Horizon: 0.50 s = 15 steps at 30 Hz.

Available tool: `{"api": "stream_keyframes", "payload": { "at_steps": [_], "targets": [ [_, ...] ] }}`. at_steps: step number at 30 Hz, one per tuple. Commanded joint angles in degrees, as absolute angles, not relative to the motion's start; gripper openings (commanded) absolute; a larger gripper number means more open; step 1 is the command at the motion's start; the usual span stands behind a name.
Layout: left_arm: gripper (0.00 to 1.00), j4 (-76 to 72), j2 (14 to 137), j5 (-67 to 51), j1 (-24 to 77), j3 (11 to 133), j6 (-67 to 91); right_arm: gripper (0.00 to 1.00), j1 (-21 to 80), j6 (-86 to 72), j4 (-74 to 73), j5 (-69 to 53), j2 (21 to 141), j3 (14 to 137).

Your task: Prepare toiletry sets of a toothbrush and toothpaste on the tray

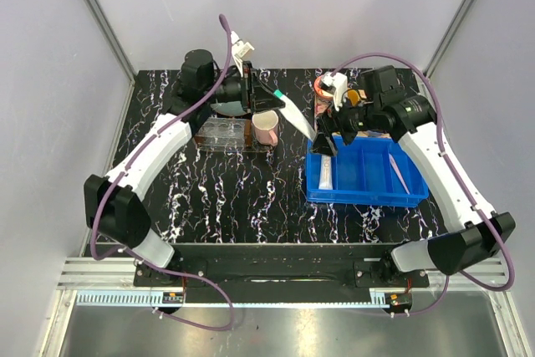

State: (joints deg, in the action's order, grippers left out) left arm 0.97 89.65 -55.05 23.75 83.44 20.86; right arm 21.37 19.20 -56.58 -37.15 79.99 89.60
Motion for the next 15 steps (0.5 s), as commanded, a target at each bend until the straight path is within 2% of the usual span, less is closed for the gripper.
{"api": "stream_keyframes", "payload": {
  "at_steps": [1, 15],
  "targets": [
    [0.00, -5.6, 85.9, -55.6, 23.1, 82.5, 26.4, 0.98, 21.8, 17.8, -50.3, -33.8, 76.6, 89.1],
    [0.00, -2.4, 84.8, -49.1, 22.2, 82.4, 34.4, 0.98, 27.3, 19.3, -45.5, -28.5, 76.1, 88.7]
  ]
}}
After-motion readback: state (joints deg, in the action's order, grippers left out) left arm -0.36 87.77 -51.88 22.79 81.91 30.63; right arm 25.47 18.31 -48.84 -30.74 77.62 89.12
